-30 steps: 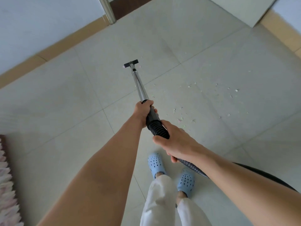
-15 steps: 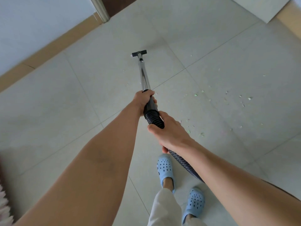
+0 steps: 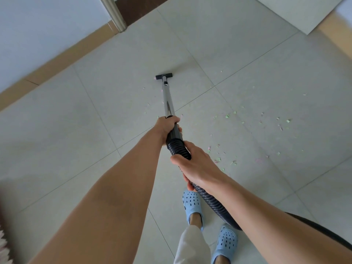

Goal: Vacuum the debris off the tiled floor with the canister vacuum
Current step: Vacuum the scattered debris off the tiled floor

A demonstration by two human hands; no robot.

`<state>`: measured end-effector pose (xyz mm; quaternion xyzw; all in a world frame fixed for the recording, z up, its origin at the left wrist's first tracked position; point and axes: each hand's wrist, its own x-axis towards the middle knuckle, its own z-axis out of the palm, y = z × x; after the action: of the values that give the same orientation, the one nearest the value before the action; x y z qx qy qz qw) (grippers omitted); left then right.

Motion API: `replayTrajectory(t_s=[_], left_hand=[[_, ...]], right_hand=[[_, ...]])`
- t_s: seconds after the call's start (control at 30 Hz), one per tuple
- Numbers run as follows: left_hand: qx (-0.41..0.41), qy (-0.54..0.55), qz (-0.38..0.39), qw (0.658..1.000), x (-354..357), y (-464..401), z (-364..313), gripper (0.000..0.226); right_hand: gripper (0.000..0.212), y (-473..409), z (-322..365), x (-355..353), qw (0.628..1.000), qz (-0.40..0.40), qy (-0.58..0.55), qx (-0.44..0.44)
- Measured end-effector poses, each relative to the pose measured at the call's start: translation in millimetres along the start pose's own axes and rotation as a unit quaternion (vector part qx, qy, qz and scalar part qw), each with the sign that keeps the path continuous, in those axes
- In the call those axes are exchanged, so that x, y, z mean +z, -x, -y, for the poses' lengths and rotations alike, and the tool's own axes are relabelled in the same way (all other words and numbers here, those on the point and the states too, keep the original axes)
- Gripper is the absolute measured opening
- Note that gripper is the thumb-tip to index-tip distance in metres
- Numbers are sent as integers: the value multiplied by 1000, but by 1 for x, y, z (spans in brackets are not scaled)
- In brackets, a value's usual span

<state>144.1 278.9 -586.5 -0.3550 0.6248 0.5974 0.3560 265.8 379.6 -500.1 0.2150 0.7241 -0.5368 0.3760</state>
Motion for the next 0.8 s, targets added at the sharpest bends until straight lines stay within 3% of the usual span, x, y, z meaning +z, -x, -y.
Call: replayTrajectory(t_s=[0.3,0.8], left_hand=[[-3,-5,-26,1000,-4,25,33,29],[-15,11,-24,1000,-11,55,73,25]], right_hand=[[20,33,-19,9,999,23,-22,12],[16,68,-45,25,997,46,-60,34]])
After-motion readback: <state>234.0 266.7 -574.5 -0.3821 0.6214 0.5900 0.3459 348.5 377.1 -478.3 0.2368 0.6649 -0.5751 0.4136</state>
